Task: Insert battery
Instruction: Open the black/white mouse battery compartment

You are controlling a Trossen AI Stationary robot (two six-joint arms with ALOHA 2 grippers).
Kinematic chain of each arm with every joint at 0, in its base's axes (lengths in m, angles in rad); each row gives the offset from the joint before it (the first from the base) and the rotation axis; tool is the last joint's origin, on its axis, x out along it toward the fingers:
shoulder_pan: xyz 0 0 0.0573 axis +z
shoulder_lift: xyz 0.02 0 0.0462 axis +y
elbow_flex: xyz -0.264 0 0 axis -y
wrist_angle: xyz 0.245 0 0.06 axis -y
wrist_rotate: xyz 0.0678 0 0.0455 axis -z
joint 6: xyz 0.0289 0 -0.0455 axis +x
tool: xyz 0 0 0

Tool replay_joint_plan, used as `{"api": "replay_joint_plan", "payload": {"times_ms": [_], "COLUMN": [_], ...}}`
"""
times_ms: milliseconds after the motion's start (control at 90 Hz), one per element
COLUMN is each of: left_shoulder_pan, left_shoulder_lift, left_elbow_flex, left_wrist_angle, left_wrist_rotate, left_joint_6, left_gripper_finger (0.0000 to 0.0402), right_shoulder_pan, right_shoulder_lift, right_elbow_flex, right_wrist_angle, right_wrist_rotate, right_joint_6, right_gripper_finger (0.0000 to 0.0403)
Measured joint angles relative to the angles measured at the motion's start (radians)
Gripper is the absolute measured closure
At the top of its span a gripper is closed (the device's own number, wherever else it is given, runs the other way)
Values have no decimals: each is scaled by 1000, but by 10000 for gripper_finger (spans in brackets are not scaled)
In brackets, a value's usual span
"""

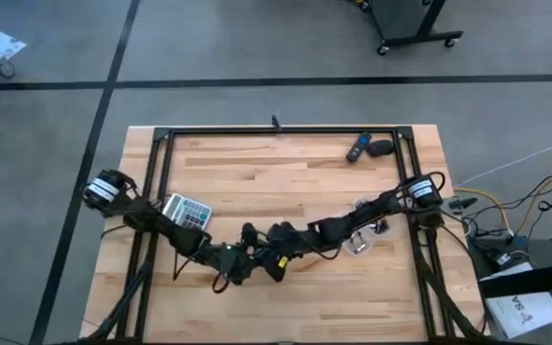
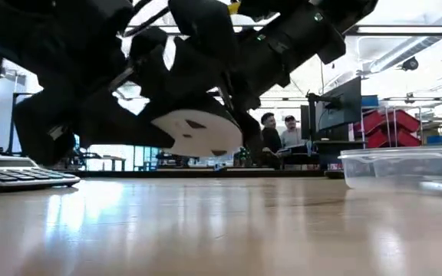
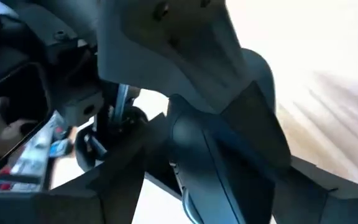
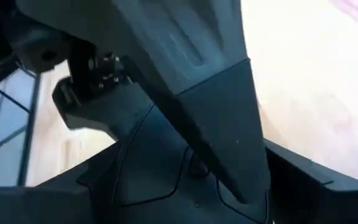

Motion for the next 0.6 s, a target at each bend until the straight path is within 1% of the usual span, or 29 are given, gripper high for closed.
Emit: {"api": "replay_joint_plan", "payload": {"times_ms": [122,344,478,600], "left_shoulder_pan": [-4,-9,-20,-27], "left_shoulder_lift": [-27,-65,-69,-70], "left_elbow_flex": [-8,-12,-12,-12], "left_wrist_angle": [12,10,21,35], "left_wrist_rotate": [-2,-7,-13,-19], "left_joint_6": [-40,-99,-106,-141], "left_gripper_finger": [131,132,132,132], "right_shoulder_pan": [-1,-3,-2,-2], "right_shoulder_lift": [-8,-20,-29,-37], "right_elbow_flex": [1,3,3,3], "right_wrist_angle": [49,70,76,84], "right_wrist_rotate": [-15,-20,-23,-26], "right_joint_6": [-12,-10,-21,-41], "right_gripper_finger": [132,126,130,126]}}
